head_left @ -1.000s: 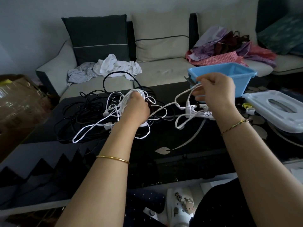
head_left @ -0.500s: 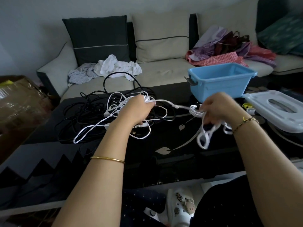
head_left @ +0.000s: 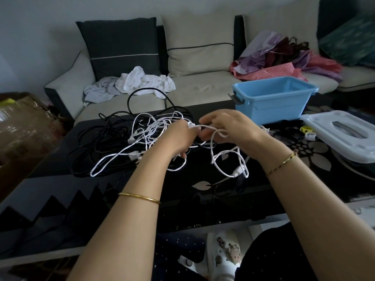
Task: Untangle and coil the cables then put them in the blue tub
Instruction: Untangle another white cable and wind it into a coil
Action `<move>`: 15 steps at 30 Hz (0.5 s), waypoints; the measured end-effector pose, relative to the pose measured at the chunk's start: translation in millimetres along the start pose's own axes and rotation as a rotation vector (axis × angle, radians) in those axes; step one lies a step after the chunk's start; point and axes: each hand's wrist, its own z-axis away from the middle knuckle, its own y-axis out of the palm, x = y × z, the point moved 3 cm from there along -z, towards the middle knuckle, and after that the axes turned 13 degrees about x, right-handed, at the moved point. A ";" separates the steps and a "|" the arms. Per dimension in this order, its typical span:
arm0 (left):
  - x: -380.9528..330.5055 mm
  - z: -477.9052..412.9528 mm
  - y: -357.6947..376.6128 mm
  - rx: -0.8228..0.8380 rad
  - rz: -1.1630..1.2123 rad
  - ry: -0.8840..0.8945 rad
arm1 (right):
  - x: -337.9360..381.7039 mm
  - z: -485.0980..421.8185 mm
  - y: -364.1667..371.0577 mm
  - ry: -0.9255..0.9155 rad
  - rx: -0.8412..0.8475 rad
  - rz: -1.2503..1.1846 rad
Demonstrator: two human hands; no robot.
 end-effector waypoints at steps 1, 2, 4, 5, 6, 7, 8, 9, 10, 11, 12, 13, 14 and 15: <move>0.1 0.2 0.2 -0.002 0.003 0.005 | -1.0 -0.6 3.4 0.001 0.022 -0.104; -0.6 1.5 0.1 -0.005 0.005 0.014 | -2.8 -1.8 4.7 -0.001 0.028 -0.138; 0.0 2.8 0.2 0.007 0.005 0.024 | -4.8 -3.7 3.4 0.004 -0.018 -0.182; 0.3 4.2 0.2 0.022 0.014 0.028 | -5.2 -4.8 0.3 0.002 -0.064 -0.233; 0.3 5.9 0.5 0.046 0.030 0.028 | -5.4 -5.3 -4.6 -0.012 -0.121 -0.297; 0.4 6.8 0.6 0.076 0.053 0.029 | -5.2 -4.9 -11.0 -0.029 -0.186 -0.355; 0.9 7.3 0.6 0.111 0.085 0.032 | -5.0 -3.8 -17.9 -0.044 -0.254 -0.399; 0.3 8.5 0.4 0.148 0.121 0.034 | -5.6 -2.0 -25.4 -0.055 -0.319 -0.429; -0.5 10.5 -0.4 0.183 0.155 0.029 | -6.9 0.5 -32.5 -0.064 -0.382 -0.436; -2.0 13.0 -1.1 0.219 0.191 0.023 | -9.0 2.7 -39.2 -0.072 -0.441 -0.413; -4.8 15.9 -1.8 0.252 0.227 0.019 | -11.1 4.7 -45.2 -0.079 -0.498 -0.356; -8.2 19.1 -2.3 0.286 0.265 0.020 | -13.0 6.3 -50.6 -0.085 -0.551 -0.271; -11.9 22.0 -2.5 0.324 0.309 0.022 | -13.8 7.4 -54.2 -0.098 -0.594 -0.180; -14.7 24.0 -2.6 0.367 0.361 0.021 | -13.5 7.8 -56.1 -0.117 -0.625 -0.098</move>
